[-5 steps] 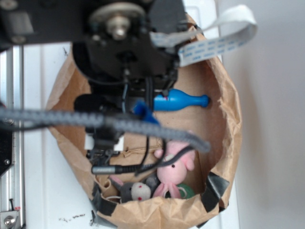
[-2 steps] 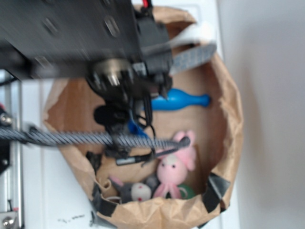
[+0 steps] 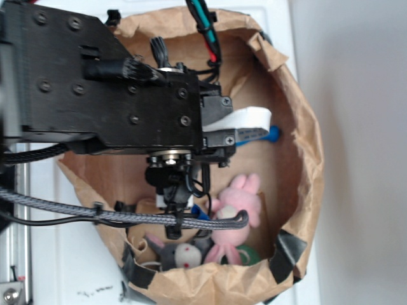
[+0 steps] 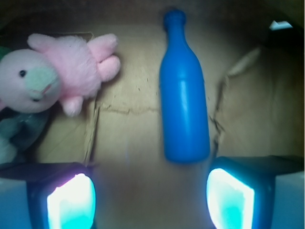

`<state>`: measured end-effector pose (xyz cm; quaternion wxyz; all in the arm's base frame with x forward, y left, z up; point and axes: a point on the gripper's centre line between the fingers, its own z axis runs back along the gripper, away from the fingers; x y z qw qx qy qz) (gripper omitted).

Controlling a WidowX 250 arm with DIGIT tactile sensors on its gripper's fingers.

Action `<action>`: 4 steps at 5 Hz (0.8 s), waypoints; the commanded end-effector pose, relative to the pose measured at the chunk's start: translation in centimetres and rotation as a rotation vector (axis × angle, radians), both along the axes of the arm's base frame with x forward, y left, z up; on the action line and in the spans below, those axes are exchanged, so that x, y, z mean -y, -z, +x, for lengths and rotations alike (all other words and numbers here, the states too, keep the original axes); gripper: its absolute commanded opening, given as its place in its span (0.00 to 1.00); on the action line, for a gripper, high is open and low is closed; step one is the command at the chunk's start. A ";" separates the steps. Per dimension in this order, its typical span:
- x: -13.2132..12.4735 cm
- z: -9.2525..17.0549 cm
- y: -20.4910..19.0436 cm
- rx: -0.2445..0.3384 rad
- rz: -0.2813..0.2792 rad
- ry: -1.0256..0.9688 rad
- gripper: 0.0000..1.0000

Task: Grab the blue bottle.

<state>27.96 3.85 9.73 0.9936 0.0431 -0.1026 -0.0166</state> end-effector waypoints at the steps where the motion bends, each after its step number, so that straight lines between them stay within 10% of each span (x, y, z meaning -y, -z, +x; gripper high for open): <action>1: -3.8 0.7 -1.0 -0.001 -0.049 0.071 1.00; 4: -5.9 1.0 -1.0 -0.014 -0.045 -0.012 1.00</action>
